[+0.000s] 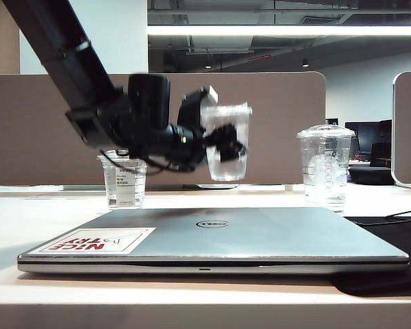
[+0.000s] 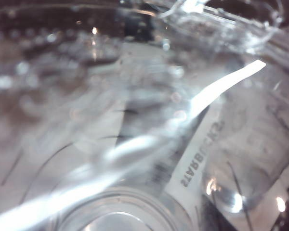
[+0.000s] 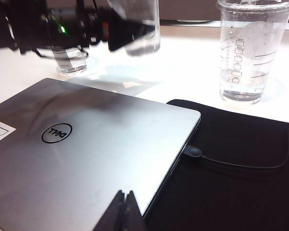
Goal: Pick up the coffee cup on the middle and place it on the left side of the laptop.
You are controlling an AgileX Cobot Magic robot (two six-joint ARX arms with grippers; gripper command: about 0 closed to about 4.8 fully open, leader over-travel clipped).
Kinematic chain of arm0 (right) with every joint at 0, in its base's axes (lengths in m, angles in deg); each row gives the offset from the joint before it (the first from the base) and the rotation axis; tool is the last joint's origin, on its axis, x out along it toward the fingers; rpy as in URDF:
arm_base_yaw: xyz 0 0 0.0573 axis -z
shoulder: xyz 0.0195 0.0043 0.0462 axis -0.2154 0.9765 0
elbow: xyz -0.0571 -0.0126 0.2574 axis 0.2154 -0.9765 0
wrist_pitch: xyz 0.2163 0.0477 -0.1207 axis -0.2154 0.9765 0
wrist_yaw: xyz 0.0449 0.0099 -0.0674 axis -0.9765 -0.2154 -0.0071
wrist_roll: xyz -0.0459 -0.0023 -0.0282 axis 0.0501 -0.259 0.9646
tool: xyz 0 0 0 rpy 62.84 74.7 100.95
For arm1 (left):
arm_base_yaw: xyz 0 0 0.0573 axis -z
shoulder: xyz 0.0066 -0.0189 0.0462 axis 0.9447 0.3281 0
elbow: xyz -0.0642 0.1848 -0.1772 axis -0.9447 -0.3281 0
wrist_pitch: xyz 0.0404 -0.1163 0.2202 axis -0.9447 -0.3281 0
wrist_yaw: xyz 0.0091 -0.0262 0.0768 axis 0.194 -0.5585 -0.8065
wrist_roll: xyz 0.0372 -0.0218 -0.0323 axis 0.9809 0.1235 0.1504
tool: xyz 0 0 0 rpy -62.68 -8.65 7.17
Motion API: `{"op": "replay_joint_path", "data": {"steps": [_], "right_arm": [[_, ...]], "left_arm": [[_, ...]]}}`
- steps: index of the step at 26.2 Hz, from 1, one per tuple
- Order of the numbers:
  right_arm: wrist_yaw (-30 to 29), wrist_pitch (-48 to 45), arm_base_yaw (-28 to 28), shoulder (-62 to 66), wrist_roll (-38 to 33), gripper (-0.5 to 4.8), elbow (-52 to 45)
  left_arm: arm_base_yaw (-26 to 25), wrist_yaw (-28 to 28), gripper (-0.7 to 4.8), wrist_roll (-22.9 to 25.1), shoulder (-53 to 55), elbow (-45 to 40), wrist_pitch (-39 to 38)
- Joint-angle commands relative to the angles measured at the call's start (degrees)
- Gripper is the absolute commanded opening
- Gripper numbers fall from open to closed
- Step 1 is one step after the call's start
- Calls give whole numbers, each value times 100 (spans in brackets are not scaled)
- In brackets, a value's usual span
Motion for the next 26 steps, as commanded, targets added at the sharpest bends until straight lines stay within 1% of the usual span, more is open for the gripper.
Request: {"op": "replay_joint_path", "data": {"steps": [1, 3, 5, 8, 11, 13, 18, 19, 21, 23, 26], "right_arm": [[-4, -101, -11, -7, 4, -5, -22], [-4, -101, -11, -7, 4, -5, -22], [-4, -101, -11, -7, 4, -5, -22], [-4, -101, -11, -9, 4, -5, -22], [-2, -98, -11, -11, 4, -5, -22], [-4, -101, -11, -22, 4, -5, -22], [-4, -101, -20, -22, 4, -5, -22], [-2, -98, -50, -20, 4, -5, -22], [-2, -98, -229, -20, 4, -5, -22], [-2, -101, -424, -17, 4, -5, -22], [-2, -101, -866, -11, 4, -5, -22]], "left_arm": [[0, 57, 371, 66, -339, 20, -114], [-35, 166, 371, 92, -557, -33, -284], [-35, 190, 371, 162, -763, -160, -291], [-50, 144, 371, 385, -1137, -470, -304], [-136, 118, 371, 398, -1532, -890, -299], [-275, 9, 371, 417, -2205, -1696, -299], [-535, -136, 371, 518, -3230, -2933, -297], [-656, -197, 371, 518, -3648, -3412, -289], [-765, -396, 371, 520, -4238, -4083, -251], [-815, -516, 371, 516, -4562, -4444, -251], [-826, -741, 371, 535, -4983, -5010, -138]]}}
